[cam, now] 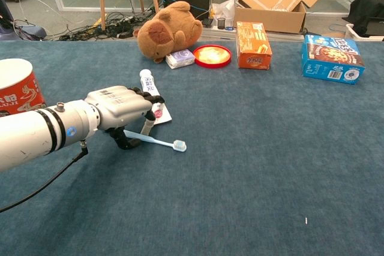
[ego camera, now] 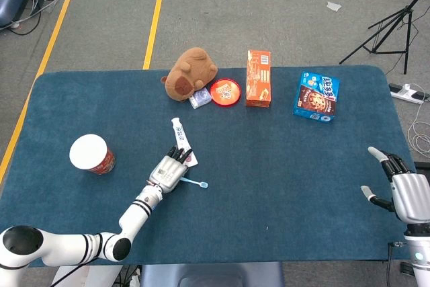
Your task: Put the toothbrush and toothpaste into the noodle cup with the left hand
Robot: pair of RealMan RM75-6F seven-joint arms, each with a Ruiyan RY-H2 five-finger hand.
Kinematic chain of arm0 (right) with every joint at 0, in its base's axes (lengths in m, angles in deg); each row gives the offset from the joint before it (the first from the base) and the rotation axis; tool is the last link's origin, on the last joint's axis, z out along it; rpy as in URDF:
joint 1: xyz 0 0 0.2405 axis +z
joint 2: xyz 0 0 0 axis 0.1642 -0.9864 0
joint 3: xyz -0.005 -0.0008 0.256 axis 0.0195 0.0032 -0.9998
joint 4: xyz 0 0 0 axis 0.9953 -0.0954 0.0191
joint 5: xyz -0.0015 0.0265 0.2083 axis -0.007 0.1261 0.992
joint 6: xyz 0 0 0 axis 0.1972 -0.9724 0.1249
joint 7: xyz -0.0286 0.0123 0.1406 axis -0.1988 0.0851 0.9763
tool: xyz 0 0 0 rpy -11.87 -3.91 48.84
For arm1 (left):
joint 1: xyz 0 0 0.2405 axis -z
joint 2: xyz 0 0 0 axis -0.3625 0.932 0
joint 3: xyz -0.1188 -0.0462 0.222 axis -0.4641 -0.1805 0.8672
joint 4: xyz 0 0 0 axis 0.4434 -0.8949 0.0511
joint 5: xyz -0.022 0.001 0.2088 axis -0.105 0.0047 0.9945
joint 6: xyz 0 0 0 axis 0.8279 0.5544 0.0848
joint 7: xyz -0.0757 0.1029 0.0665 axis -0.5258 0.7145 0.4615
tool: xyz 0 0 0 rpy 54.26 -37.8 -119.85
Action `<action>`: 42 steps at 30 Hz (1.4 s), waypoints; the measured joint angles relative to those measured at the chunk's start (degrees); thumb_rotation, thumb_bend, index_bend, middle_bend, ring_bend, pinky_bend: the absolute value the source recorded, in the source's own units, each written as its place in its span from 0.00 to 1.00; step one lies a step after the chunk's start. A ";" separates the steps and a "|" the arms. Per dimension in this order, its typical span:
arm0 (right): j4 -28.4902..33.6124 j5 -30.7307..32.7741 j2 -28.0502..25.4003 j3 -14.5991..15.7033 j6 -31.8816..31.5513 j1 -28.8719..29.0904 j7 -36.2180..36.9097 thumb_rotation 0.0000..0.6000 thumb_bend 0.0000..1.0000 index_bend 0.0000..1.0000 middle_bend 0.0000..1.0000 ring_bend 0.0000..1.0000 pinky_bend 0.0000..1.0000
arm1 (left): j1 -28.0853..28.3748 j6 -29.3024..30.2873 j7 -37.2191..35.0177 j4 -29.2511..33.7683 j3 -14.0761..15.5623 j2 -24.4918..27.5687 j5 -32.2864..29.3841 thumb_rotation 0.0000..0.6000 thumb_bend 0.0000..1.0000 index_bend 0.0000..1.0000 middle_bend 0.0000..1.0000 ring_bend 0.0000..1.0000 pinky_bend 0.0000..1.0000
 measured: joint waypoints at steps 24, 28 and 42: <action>0.11 -0.13 0.01 0.02 -0.23 -0.07 -0.16 1.00 0.16 0.19 0.26 0.24 0.60 | -2.40 0.66 -6.07 2.02 -0.14 1.86 5.37 1.00 0.40 0.65 0.00 0.00 0.00; 0.12 -0.10 0.01 0.03 -0.13 -0.03 -0.23 1.00 0.16 0.19 0.26 0.24 0.60 | -3.19 1.19 -8.02 3.07 -0.36 2.72 6.61 1.00 0.40 0.65 0.00 0.00 0.00; 0.32 -0.34 -0.06 0.12 -0.32 -0.12 -0.08 1.00 0.16 0.19 0.26 0.24 0.60 | -7.14 6.03 -14.65 10.44 -1.59 7.56 12.32 1.00 0.40 0.65 0.00 0.00 0.00</action>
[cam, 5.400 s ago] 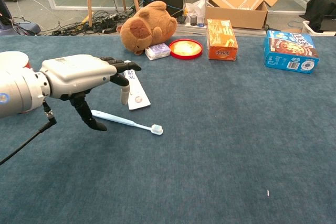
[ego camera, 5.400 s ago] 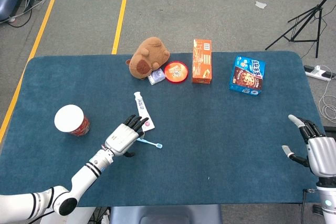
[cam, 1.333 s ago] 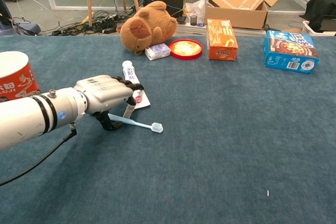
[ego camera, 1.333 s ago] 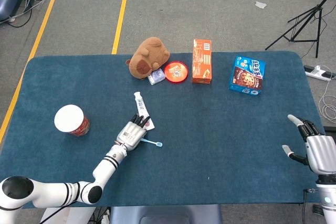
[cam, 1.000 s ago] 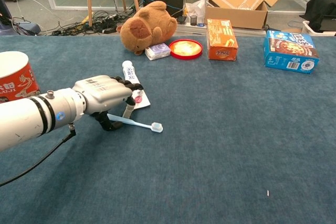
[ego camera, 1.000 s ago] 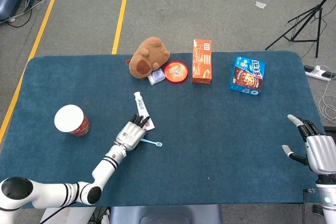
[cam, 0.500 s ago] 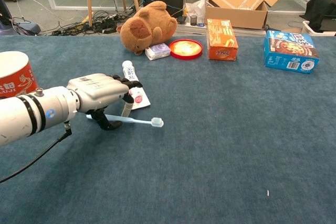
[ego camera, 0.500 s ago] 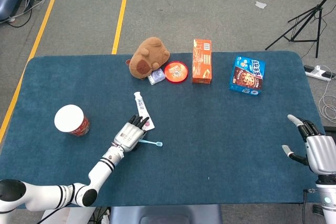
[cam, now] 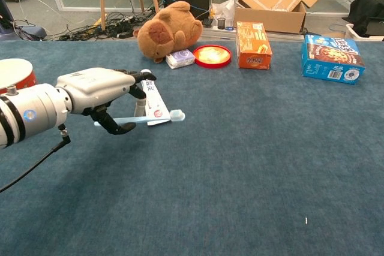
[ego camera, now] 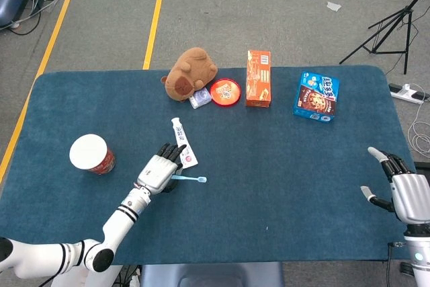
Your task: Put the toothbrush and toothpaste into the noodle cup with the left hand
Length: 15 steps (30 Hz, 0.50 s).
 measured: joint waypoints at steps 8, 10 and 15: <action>0.28 -0.81 -0.30 0.34 -0.51 -0.21 0.55 1.00 0.16 0.19 0.26 0.24 0.60 | -1.18 3.12 1.63 8.39 -1.41 2.79 -0.25 1.00 0.40 0.65 0.00 0.00 0.00; 0.41 -1.04 -0.48 0.45 -0.61 -0.27 0.93 1.00 0.16 0.19 0.26 0.24 0.60 | -1.31 3.73 2.32 10.97 -2.13 3.70 -1.48 1.00 0.40 0.65 0.00 0.00 0.00; 0.59 -1.49 -0.82 0.65 -0.96 -0.44 1.41 1.00 0.16 0.19 0.26 0.24 0.60 | -1.59 4.82 2.70 16.44 -4.27 6.65 -4.58 1.00 0.40 0.65 0.00 0.00 0.00</action>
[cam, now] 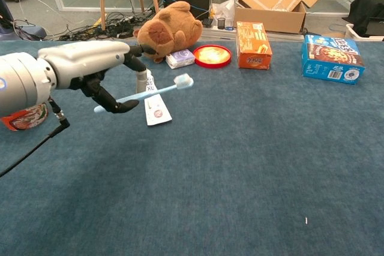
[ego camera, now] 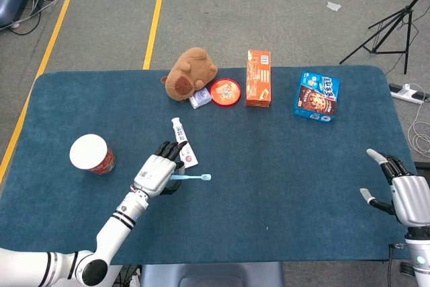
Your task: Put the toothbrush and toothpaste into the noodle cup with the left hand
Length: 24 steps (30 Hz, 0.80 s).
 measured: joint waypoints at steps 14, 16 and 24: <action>0.29 -0.13 -0.27 0.19 0.31 0.06 0.16 1.00 0.16 0.19 0.26 0.24 0.60 | -2.00 2.64 -6.83 4.72 -5.49 9.20 -2.18 1.00 0.40 0.65 0.00 0.00 0.00; 0.35 -0.25 -0.30 0.22 0.17 0.02 0.17 1.00 0.16 0.19 0.26 0.24 0.60 | -2.52 2.61 -8.13 4.50 -5.59 10.19 -2.04 1.00 0.40 0.65 0.00 0.00 0.00; 0.76 -1.20 -0.59 0.59 -0.57 -0.29 0.63 1.00 0.16 0.19 0.26 0.24 0.60 | -4.59 1.03 -15.21 1.03 -5.52 12.25 -1.18 1.00 0.40 0.65 0.00 0.00 0.00</action>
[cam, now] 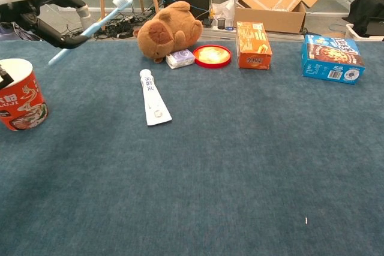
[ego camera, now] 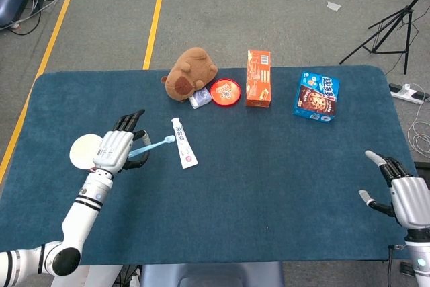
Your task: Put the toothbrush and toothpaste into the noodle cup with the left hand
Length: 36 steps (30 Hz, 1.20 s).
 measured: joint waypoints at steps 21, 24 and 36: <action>1.85 -5.86 -1.05 1.81 -6.69 -2.67 -0.45 1.00 0.16 0.19 0.26 0.24 0.60 | -4.70 -4.51 -19.56 -10.00 -0.32 1.33 7.12 1.00 0.40 0.66 0.00 0.00 0.00; 1.86 -5.97 -1.12 1.81 -7.05 -2.88 -0.43 1.00 0.16 0.19 0.26 0.24 0.60 | -5.19 -4.62 -20.87 -10.50 -0.38 1.46 7.62 1.00 0.40 0.66 0.00 0.00 0.00; 1.78 -5.52 -1.15 1.48 -6.97 -2.94 -0.20 1.00 0.16 0.19 0.26 0.24 0.60 | -6.10 -6.45 -24.07 -13.94 -0.64 1.82 7.15 1.00 0.40 0.66 0.00 0.00 0.00</action>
